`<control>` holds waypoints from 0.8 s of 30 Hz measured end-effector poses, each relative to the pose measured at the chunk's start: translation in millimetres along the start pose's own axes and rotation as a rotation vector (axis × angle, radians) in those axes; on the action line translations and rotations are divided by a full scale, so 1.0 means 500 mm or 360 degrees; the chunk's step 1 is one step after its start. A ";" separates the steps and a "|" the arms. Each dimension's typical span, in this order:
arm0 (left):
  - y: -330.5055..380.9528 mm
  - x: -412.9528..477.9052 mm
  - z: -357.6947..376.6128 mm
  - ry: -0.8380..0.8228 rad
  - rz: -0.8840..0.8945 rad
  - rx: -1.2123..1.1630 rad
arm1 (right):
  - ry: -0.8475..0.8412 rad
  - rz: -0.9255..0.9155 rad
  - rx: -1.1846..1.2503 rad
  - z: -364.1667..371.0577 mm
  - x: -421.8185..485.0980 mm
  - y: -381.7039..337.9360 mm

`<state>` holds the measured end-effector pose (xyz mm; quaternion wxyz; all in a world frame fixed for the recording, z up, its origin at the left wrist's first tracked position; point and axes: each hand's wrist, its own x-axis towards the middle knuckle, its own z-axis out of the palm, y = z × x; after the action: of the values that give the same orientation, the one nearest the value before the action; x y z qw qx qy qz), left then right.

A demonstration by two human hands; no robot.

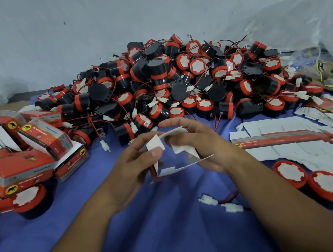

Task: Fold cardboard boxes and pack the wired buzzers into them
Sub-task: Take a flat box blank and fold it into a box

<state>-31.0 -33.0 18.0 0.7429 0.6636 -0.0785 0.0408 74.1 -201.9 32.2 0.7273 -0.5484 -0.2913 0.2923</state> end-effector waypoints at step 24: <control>-0.001 0.021 0.023 0.0430 0.0152 -0.0112 | 0.0203 -0.0051 0.0261 0.037 0.003 -0.003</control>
<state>-21.4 -44.8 20.5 0.7667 0.6210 -0.0107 0.1624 61.5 -189.6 38.1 0.7914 -0.4999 -0.2281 0.2679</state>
